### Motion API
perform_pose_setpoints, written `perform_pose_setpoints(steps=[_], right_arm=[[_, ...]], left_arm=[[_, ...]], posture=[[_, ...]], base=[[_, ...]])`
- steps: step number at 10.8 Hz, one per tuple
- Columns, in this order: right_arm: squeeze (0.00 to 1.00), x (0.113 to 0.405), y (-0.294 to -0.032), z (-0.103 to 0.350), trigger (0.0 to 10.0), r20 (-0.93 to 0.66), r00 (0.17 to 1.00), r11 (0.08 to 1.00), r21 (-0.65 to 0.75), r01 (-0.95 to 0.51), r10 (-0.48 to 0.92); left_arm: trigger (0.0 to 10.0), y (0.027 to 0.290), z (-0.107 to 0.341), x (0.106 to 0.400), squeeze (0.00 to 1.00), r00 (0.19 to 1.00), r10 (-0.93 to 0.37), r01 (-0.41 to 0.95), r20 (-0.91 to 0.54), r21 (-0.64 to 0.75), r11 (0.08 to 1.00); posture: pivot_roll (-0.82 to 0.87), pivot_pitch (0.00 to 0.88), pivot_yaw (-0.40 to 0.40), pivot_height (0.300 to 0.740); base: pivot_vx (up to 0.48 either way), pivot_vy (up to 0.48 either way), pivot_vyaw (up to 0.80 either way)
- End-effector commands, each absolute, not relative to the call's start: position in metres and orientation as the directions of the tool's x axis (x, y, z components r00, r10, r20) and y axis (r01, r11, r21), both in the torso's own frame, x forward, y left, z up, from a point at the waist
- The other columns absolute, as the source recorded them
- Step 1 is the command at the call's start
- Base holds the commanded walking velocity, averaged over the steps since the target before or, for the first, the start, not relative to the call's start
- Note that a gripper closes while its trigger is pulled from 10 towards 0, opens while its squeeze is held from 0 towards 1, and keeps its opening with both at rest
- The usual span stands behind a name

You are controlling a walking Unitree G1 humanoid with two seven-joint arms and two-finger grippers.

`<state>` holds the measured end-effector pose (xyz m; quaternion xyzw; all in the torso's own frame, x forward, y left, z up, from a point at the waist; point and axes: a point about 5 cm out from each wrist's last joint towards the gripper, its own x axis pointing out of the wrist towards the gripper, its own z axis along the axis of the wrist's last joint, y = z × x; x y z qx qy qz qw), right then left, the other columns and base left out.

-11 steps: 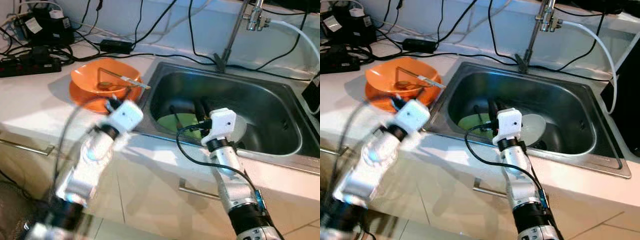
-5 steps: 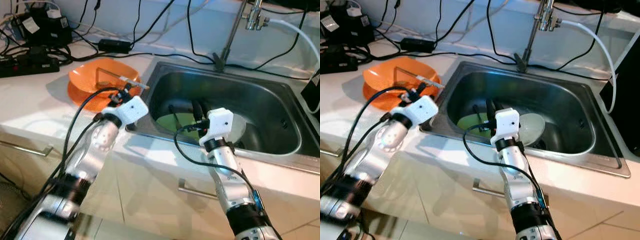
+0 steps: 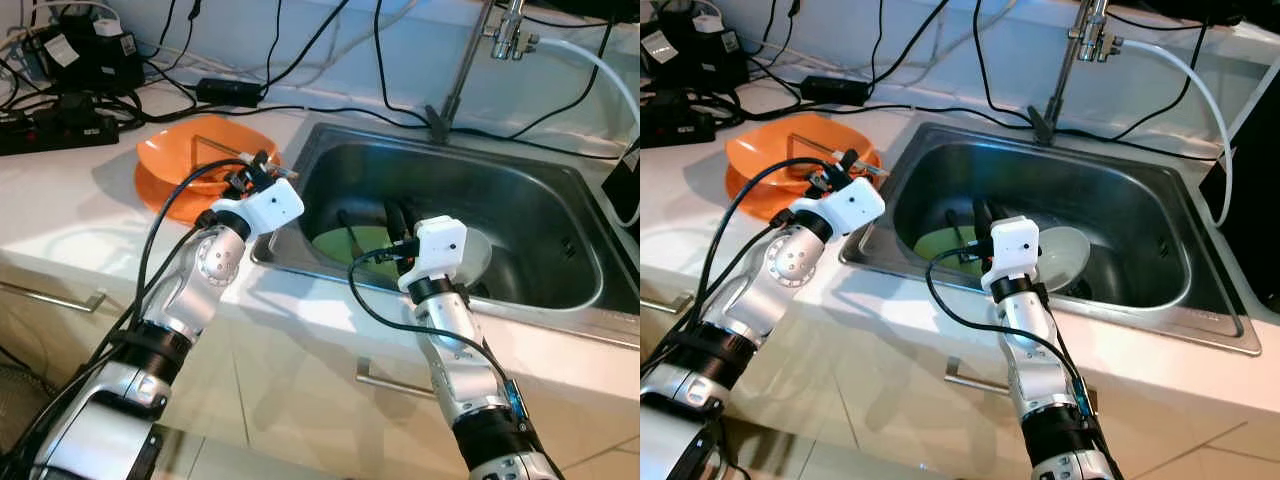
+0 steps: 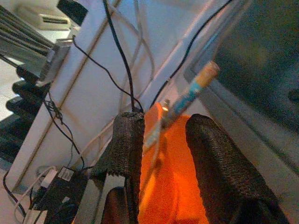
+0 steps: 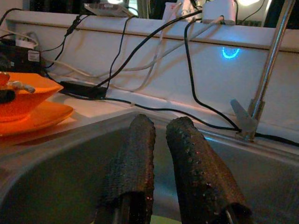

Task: Kitchen organization

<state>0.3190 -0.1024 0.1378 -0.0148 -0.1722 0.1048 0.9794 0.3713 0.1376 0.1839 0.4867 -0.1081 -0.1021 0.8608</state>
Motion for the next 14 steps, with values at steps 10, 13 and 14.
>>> perform_pose_setpoints(steps=[10,13,14], right_arm=[[0.0,0.322,-0.105,0.14,10.0,0.325,0.926,0.981,-0.059,-0.184,0.194],[0.0,0.323,-0.103,0.14,10.0,0.322,0.926,0.98,-0.059,-0.19,0.199],[0.0,0.323,-0.104,0.139,10.0,0.32,0.926,0.98,-0.061,-0.19,0.199]], left_arm=[[0.0,0.133,0.201,0.375,0.0,0.946,-0.289,0.014,0.147,0.871,0.491],[0.0,0.131,0.217,0.372,0.0,0.944,-0.271,-0.026,0.189,0.86,0.509],[2.0,0.13,0.225,0.37,0.0,0.945,-0.27,-0.019,0.185,0.854,0.52]], posture=[[0.23,0.021,-0.067,0.74],[0.23,0.023,-0.067,0.74],[0.23,0.023,-0.069,0.74]], base=[[0.0,0.0,0.0],[0.0,0.0,0.0],[0.0,0.0,0.0]])
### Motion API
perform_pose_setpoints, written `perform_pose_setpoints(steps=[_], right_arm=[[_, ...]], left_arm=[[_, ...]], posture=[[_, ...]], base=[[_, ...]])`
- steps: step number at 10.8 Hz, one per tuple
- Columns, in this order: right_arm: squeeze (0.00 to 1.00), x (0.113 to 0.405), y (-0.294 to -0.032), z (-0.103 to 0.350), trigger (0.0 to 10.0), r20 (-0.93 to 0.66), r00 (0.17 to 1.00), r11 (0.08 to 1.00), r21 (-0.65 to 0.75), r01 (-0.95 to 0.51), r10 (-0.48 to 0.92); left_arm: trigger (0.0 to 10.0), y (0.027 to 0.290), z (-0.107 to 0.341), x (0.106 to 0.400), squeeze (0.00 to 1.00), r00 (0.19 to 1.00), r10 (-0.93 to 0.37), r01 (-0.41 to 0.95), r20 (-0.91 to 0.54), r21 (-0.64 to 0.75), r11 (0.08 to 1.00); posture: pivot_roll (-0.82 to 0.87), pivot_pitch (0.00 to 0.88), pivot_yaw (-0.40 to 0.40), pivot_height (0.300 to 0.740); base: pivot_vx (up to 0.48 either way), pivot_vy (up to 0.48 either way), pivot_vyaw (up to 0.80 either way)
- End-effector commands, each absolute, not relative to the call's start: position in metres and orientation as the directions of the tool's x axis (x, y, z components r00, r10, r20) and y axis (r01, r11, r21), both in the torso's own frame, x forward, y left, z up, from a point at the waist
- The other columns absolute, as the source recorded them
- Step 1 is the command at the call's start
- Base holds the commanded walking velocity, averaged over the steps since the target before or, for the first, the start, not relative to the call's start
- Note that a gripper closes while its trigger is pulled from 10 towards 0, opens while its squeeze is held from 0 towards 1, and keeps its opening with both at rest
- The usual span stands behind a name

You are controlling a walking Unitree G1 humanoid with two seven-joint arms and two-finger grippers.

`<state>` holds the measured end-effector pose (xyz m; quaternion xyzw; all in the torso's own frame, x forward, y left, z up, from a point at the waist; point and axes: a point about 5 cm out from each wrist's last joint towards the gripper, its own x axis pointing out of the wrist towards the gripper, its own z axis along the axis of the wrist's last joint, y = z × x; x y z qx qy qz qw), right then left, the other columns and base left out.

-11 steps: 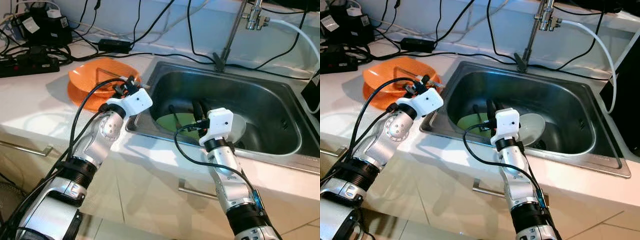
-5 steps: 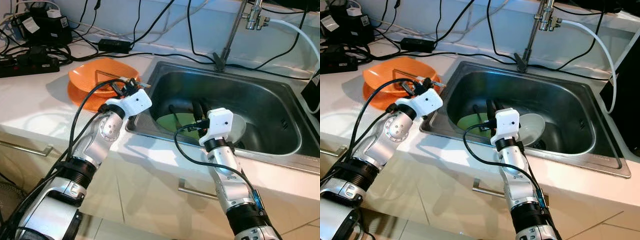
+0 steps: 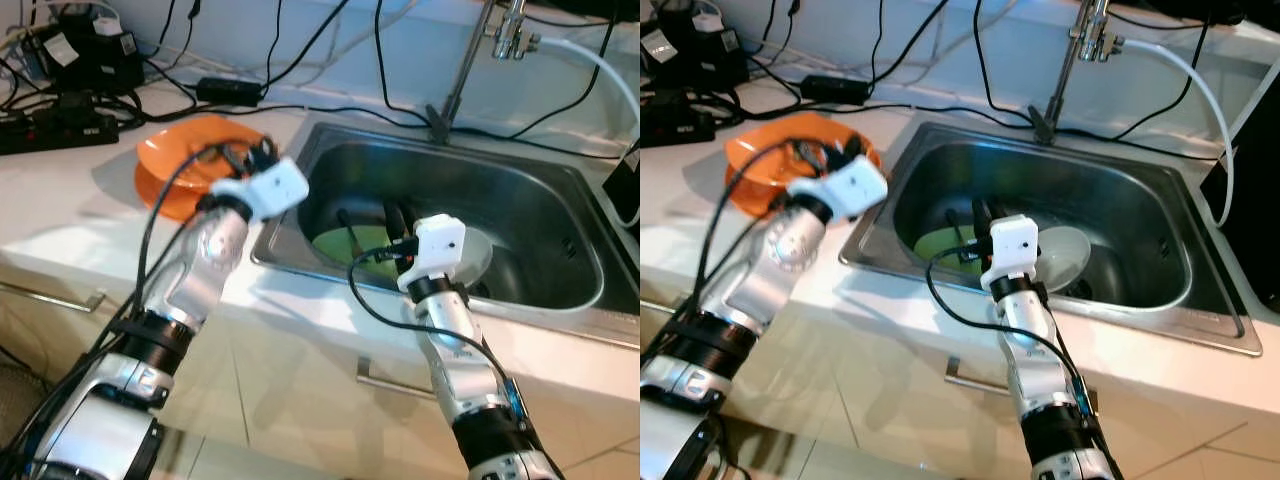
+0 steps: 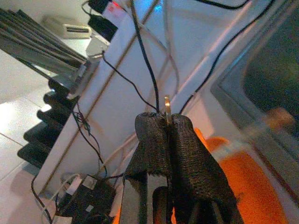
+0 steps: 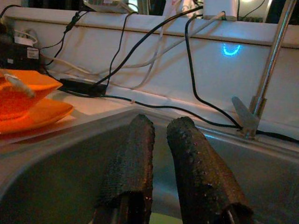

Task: Kitchen organization

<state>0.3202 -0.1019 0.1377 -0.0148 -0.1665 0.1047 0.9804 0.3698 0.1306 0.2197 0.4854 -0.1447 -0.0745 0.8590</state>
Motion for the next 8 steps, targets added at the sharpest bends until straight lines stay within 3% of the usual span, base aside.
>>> perform_pose_setpoints(steps=[1,4,6,8], right_arm=[[0.0,0.323,-0.104,0.139,10.0,0.319,0.927,0.98,-0.061,-0.19,0.199],[0.0,0.324,-0.102,0.139,10.0,0.314,0.927,0.978,-0.063,-0.198,0.208],[0.0,0.324,-0.101,0.138,10.0,0.311,0.927,0.977,-0.063,-0.202,0.212],[0.0,0.324,-0.102,0.138,10.0,0.309,0.927,0.978,-0.064,-0.201,0.211]], left_arm=[[10.0,0.13,0.228,0.368,0.0,0.947,-0.278,0.009,0.158,0.855,0.518],[10.0,0.133,0.243,0.364,0.0,0.96,-0.264,0.062,0.095,0.845,0.531],[10.0,0.139,0.232,0.36,0.0,0.97,-0.243,0.137,-0.017,0.862,0.487],[10.0,0.146,0.239,0.358,0.0,0.979,-0.204,0.102,-0.009,0.885,0.455]], posture=[[0.23,0.024,-0.07,0.74],[0.24,0.023,-0.072,0.74],[0.24,0.022,-0.072,0.74],[0.24,0.023,-0.073,0.74]], base=[[0.0,0.0,0.0],[0.0,0.0,0.0],[0.0,0.0,0.0],[0.0,0.0,0.0]])
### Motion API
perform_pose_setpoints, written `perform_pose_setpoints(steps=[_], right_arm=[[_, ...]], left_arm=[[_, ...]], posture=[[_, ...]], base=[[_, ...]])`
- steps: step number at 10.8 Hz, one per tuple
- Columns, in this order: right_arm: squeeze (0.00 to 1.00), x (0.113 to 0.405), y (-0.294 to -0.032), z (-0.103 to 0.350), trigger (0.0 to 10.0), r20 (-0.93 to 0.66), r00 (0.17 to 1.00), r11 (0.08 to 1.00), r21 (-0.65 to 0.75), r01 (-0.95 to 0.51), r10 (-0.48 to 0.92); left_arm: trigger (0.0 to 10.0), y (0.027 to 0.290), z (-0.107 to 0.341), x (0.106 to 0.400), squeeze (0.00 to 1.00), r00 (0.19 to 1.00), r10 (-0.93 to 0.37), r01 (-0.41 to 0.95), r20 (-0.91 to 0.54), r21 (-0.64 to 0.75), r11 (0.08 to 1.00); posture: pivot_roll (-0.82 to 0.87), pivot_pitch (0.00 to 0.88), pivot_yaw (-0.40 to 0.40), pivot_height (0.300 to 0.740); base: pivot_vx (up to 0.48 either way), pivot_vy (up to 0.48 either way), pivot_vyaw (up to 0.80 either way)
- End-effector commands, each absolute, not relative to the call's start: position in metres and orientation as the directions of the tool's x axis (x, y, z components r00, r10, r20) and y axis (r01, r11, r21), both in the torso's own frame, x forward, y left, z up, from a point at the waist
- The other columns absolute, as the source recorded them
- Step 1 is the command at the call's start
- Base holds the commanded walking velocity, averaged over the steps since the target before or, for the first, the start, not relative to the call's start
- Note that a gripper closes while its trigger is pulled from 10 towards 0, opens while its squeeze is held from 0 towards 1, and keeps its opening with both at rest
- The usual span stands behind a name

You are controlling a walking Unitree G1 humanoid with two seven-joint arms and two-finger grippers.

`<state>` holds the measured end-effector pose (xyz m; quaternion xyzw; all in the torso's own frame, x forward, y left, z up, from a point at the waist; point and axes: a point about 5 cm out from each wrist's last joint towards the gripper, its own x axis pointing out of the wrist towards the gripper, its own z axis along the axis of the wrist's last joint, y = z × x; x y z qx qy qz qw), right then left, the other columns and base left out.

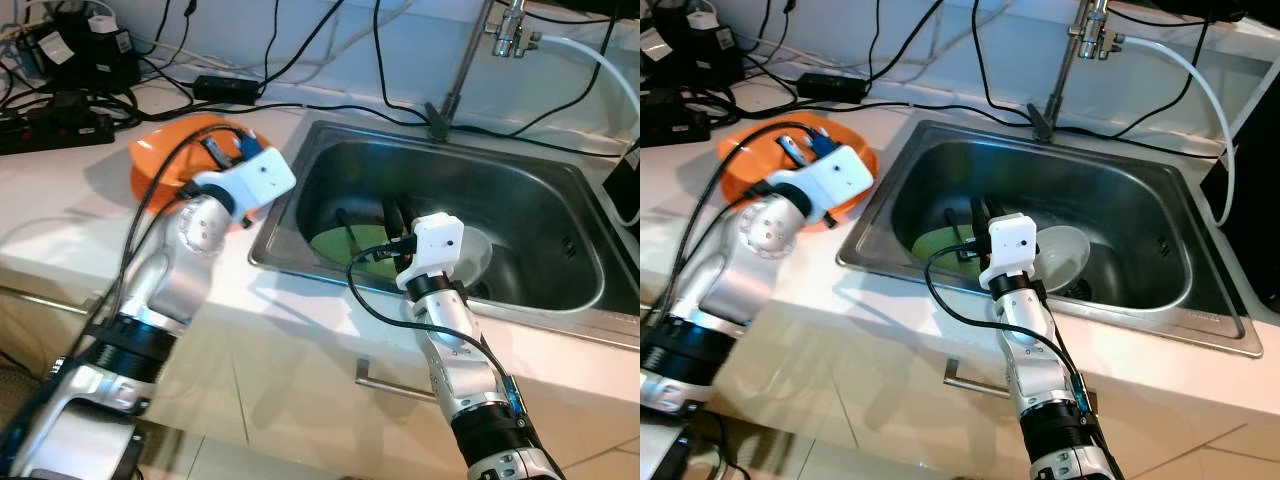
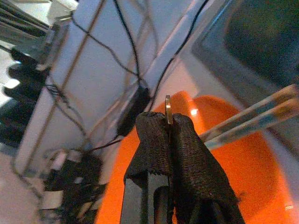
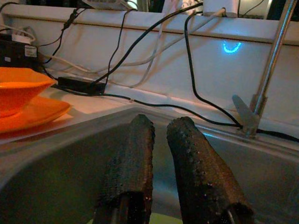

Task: Kitchen organization

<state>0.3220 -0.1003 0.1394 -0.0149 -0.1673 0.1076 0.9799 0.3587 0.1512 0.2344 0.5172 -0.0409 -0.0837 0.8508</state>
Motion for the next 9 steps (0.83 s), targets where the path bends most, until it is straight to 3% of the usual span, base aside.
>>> perform_pose_setpoints(steps=[1,2,3,4,6,7,9], right_arm=[[0.0,0.324,-0.101,0.138,10.0,0.308,0.928,0.977,-0.063,-0.202,0.211],[0.0,0.324,-0.101,0.138,10.0,0.307,0.928,0.977,-0.063,-0.202,0.212],[0.0,0.324,-0.1,0.137,10.0,0.305,0.928,0.977,-0.06,-0.206,0.214],[0.0,0.324,-0.099,0.137,10.0,0.305,0.928,0.977,-0.059,-0.207,0.215],[0.0,0.324,-0.099,0.137,10.0,0.305,0.928,0.977,-0.058,-0.206,0.214],[0.0,0.325,-0.1,0.138,10.0,0.308,0.927,0.977,-0.059,-0.203,0.211],[0.0,0.325,-0.101,0.138,10.0,0.312,0.927,0.978,-0.065,-0.197,0.208]], left_arm=[[10.0,0.149,0.255,0.358,0.0,0.983,-0.173,0.021,0.056,0.911,0.412],[10.0,0.149,0.259,0.357,0.0,0.983,-0.167,0.003,0.071,0.914,0.405],[10.0,0.146,0.283,0.353,0.0,0.962,-0.153,-0.162,0.226,0.924,0.347],[10.0,0.141,0.293,0.35,0.0,0.94,-0.17,-0.219,0.296,0.905,0.364],[10.0,0.122,0.299,0.343,0.0,0.878,-0.273,-0.207,0.393,0.826,0.525],[10.0,0.098,0.295,0.331,0.0,0.804,-0.395,-0.036,0.445,0.699,0.714],[10.0,0.067,0.284,0.315,0.0,0.723,-0.509,0.264,0.467,0.494,0.828]], posture=[[0.24,0.024,-0.075,0.74],[0.24,0.024,-0.075,0.74],[0.25,0.022,-0.075,0.74],[0.25,0.022,-0.075,0.74],[0.24,0.023,-0.073,0.74],[0.24,0.022,-0.073,0.74],[0.24,0.022,-0.072,0.74]], base=[[0.0,0.0,0.0],[0.0,0.0,0.0],[0.0,0.0,0.0],[0.0,0.0,0.0],[0.0,0.0,0.0],[0.0,0.0,0.0],[0.0,0.0,0.0]])
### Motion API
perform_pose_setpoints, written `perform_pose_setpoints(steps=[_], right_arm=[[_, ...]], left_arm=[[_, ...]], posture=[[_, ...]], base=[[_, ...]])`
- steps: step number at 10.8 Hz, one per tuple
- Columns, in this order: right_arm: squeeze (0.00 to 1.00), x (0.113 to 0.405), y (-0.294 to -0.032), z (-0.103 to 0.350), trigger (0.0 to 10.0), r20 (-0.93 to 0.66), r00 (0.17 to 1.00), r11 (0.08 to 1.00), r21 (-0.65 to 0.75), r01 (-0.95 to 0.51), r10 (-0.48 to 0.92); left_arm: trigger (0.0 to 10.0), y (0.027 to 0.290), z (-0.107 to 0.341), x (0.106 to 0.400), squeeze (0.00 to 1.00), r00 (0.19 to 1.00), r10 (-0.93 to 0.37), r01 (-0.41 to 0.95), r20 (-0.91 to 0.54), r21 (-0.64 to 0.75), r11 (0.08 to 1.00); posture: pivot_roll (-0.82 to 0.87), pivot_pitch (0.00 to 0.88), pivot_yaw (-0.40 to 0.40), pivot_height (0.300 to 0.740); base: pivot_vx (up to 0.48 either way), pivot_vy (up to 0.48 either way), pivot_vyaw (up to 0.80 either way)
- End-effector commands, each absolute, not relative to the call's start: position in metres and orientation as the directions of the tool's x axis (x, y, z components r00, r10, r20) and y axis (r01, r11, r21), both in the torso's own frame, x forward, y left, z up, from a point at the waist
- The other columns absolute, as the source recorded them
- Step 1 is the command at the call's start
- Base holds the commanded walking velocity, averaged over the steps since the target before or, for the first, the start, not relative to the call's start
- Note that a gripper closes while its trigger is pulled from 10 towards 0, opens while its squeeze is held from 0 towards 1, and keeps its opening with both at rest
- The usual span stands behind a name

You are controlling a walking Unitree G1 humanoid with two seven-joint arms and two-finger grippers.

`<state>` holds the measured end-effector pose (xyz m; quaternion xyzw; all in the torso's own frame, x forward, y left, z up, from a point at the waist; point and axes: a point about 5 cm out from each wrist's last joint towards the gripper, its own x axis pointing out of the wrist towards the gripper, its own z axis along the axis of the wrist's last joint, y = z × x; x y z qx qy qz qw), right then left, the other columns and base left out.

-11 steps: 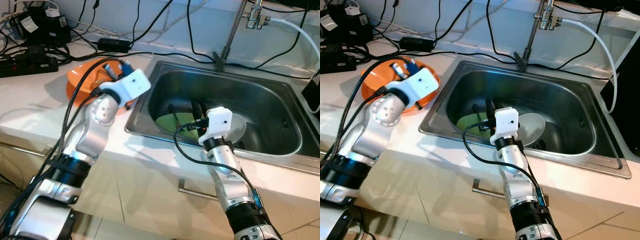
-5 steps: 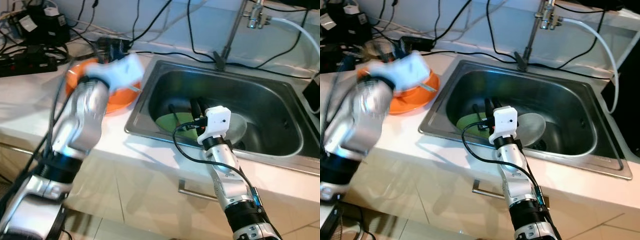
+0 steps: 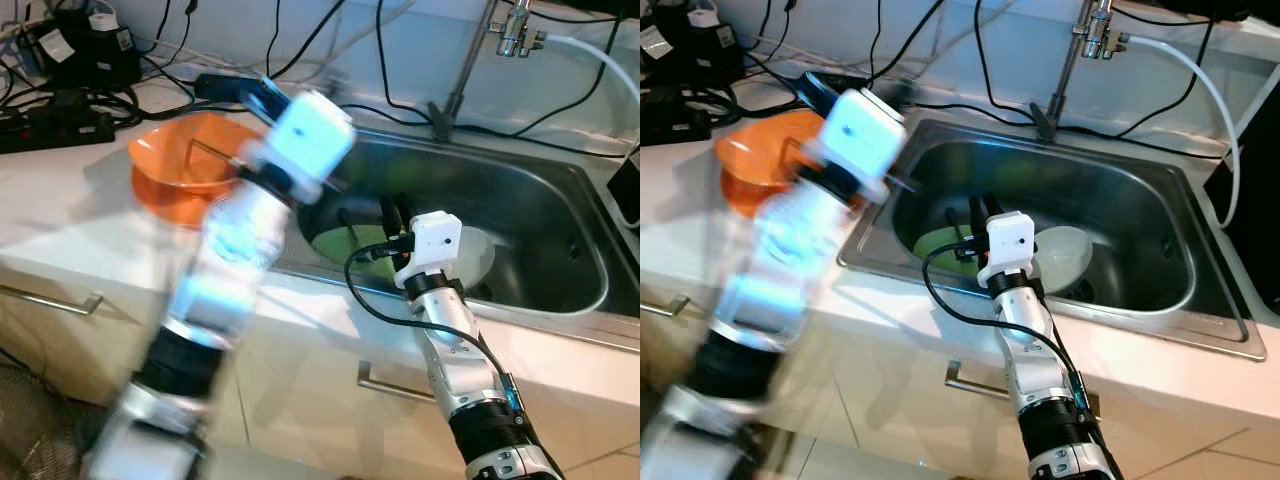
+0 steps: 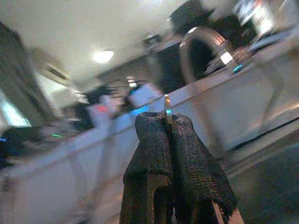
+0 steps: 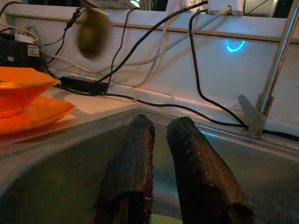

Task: Kitchen organization

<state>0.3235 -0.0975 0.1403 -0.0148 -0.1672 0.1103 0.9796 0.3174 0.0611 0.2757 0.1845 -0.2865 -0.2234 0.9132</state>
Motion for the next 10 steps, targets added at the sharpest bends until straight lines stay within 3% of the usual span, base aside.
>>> perform_pose_setpoints(steps=[1,2,3,4,10], right_arm=[[0.0,0.325,-0.101,0.139,10.0,0.316,0.925,0.977,-0.075,-0.199,0.213],[0.0,0.324,-0.101,0.138,10.0,0.317,0.925,0.977,-0.076,-0.198,0.212],[0.44,0.325,-0.101,0.139,10.0,0.32,0.923,0.977,-0.082,-0.199,0.215],[1.0,0.325,-0.102,0.14,10.0,0.323,0.921,0.976,-0.09,-0.2,0.218],[1.0,0.322,-0.093,0.156,10.0,0.382,0.87,0.949,-0.168,-0.265,0.311]], left_arm=[[10.0,0.062,0.279,0.315,0.0,0.714,-0.518,0.368,0.471,0.377,0.85],[10.0,0.059,0.274,0.315,0.0,0.693,-0.541,0.454,0.477,0.295,0.841],[10.0,0.06,0.268,0.312,0.0,0.683,-0.558,0.512,0.472,0.235,0.826],[10.0,0.061,0.263,0.312,0.0,0.687,-0.571,0.541,0.45,0.207,0.815],[10.0,0.062,0.246,0.314,0.0,0.698,-0.606,0.613,0.38,0.12,0.781]], posture=[[0.24,0.019,-0.07,0.74],[0.23,0.016,-0.069,0.74],[0.23,0.013,-0.068,0.74],[0.23,0.009,-0.068,0.74],[0.22,0.01,-0.061,0.74]], base=[[0.0,0.0,0.0],[0.0,0.0,0.0],[0.0,0.0,0.0],[0.0,0.0,0.0],[0.0,0.0,0.0]])
